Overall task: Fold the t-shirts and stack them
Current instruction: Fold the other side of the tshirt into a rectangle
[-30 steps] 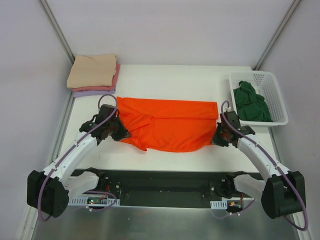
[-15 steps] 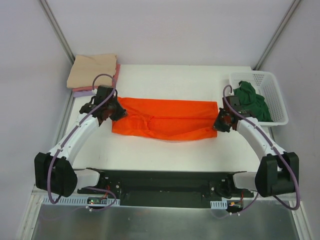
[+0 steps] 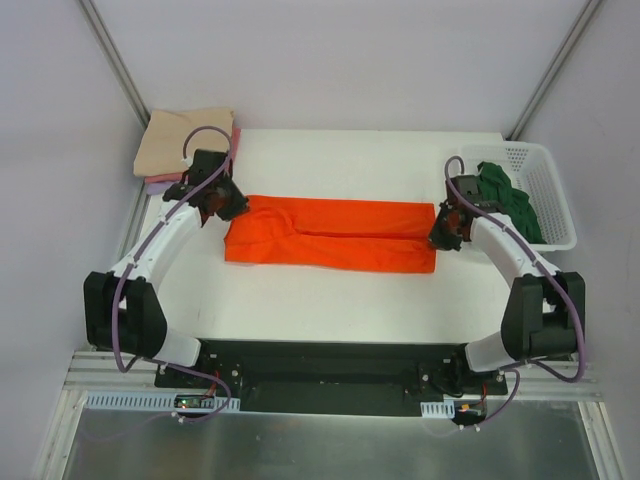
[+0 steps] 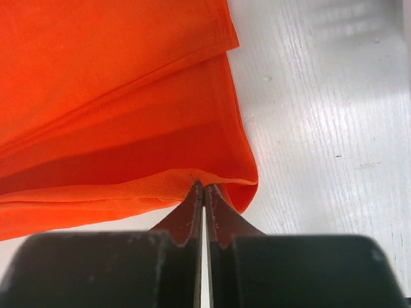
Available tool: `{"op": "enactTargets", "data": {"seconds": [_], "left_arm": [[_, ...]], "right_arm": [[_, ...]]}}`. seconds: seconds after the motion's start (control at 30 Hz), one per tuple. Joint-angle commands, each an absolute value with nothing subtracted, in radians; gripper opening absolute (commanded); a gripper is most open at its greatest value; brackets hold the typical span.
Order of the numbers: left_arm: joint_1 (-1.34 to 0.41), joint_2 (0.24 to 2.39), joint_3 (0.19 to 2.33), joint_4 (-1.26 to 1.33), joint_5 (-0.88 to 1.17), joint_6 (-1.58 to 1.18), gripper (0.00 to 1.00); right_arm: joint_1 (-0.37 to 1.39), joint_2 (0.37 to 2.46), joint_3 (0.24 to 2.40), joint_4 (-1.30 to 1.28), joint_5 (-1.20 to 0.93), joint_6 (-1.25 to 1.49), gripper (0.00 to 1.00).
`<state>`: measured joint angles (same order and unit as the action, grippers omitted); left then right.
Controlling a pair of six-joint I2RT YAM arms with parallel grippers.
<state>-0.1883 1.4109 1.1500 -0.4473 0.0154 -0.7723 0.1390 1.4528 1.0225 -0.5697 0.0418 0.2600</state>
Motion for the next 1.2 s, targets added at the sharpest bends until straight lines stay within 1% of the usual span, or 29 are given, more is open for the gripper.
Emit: {"op": "enactTargets", "data": {"seconds": [0.0, 0.37, 0.47, 0.5, 0.53, 0.57, 0.6, 0.63, 0.67, 0.7, 0.73, 0.8, 0.83, 0.87, 0.9, 0.93, 1.1, 1.17], "left_arm": [[-0.179, 1.474, 1.232, -0.42, -0.006, -0.712, 0.0], [-0.167, 1.655, 1.341, -0.422, -0.002, -0.614, 0.0], [-0.167, 1.735, 1.374, -0.423, 0.006, -0.612, 0.0], [-0.166, 1.761, 1.391, -0.423, 0.006, -0.604, 0.0], [-0.164, 1.787, 1.41, -0.423, 0.006, -0.6, 0.04], [-0.163, 1.804, 1.428, -0.425, 0.006, -0.598, 0.12], [-0.163, 1.818, 1.445, -0.428, 0.006, -0.592, 0.26], [-0.163, 1.824, 1.463, -0.428, -0.017, -0.589, 0.45], [-0.163, 1.824, 1.477, -0.431, -0.023, -0.586, 0.75], [-0.163, 1.815, 1.485, -0.431, -0.028, -0.583, 0.99], [-0.163, 1.801, 1.489, -0.431, -0.037, -0.581, 0.99], [-0.163, 1.764, 1.488, -0.433, -0.052, -0.581, 0.99], [-0.163, 1.746, 1.482, -0.433, -0.043, -0.58, 0.99], [-0.163, 1.717, 1.462, -0.433, -0.019, -0.586, 0.99], [-0.164, 1.695, 1.438, -0.431, 0.023, -0.591, 0.99], [-0.167, 1.677, 1.413, -0.431, 0.07, -0.594, 0.99], [-0.201, 1.606, 1.237, -0.431, 0.218, -0.63, 0.99], [-0.206, 1.585, 1.177, -0.431, 0.203, -0.634, 0.99]], "right_arm": [[0.129, 1.496, 1.086, -0.558, 0.06, 0.233, 0.01], [0.121, 1.652, 1.178, -0.509, 0.098, 0.198, 0.05], [0.118, 1.704, 1.216, -0.509, 0.135, 0.201, 0.09], [0.118, 1.721, 1.229, -0.511, 0.143, 0.201, 0.11], [0.12, 1.73, 1.244, -0.512, 0.146, 0.201, 0.19], [0.118, 1.732, 1.256, -0.514, 0.146, 0.201, 0.32], [0.12, 1.727, 1.267, -0.517, 0.137, 0.199, 0.47], [0.118, 1.718, 1.272, -0.518, 0.132, 0.198, 0.55], [0.12, 1.703, 1.272, -0.517, 0.126, 0.192, 0.59], [0.123, 1.683, 1.272, -0.518, 0.117, 0.186, 0.62], [0.124, 1.668, 1.267, -0.518, 0.107, 0.172, 0.66], [0.132, 1.637, 1.258, -0.528, 0.078, 0.135, 0.78], [0.14, 1.625, 1.253, -0.537, 0.057, 0.12, 0.86], [0.146, 1.612, 1.247, -0.543, 0.032, 0.104, 0.88], [0.156, 1.605, 1.235, -0.543, 0.011, 0.092, 0.94], [0.169, 1.595, 1.223, -0.542, -0.027, 0.084, 0.96], [0.274, 1.577, 1.186, -0.522, -0.107, 0.048, 0.96], [0.316, 1.578, 1.164, -0.509, -0.149, 0.041, 0.96]]}}
